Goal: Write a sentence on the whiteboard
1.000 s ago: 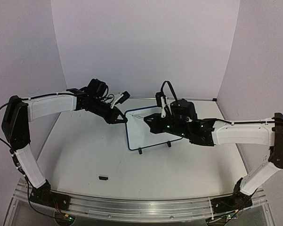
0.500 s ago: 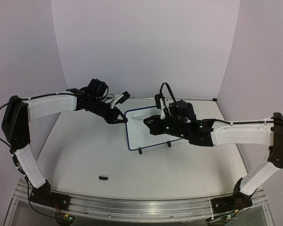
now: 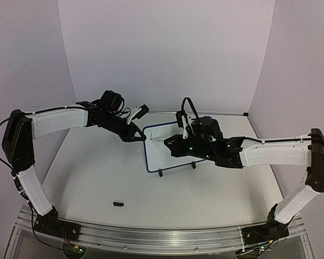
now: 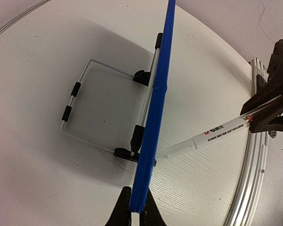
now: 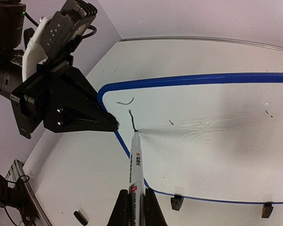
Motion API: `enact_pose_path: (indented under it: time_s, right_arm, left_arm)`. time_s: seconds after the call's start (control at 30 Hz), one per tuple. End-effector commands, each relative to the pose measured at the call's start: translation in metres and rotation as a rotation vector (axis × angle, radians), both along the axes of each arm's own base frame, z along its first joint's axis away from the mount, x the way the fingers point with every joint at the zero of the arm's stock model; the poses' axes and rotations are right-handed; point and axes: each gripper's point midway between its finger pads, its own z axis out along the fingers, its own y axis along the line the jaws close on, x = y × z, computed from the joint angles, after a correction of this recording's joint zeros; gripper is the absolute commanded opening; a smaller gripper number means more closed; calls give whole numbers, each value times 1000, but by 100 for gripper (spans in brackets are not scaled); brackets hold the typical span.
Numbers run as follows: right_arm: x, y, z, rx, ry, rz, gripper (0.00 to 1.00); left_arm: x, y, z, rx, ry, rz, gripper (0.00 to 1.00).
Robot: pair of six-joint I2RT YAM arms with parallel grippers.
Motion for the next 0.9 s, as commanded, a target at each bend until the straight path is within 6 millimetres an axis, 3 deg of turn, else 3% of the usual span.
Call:
enact_pose_path:
  time_s: [0.0, 0.17, 0.4, 0.6, 0.87]
  right_arm:
    - [-1, -1, -5, -9, 19, 6, 0]
    - [-7, 0, 6, 8, 16, 38, 0]
    - [-11, -13, 29, 40, -20, 17, 0]
    - [1, -23, 28, 44, -25, -24, 0]
    - [7, -20, 27, 74, -12, -10, 0]
  left_arm:
    - [2, -3, 8, 20, -49, -5, 0]
    - [2, -3, 9, 21, -53, -4, 0]
    - [2, -3, 10, 20, -58, -2, 0]
    - [2, -3, 9, 22, -55, -5, 0]
    - [2, -3, 7, 27, -53, -4, 0]
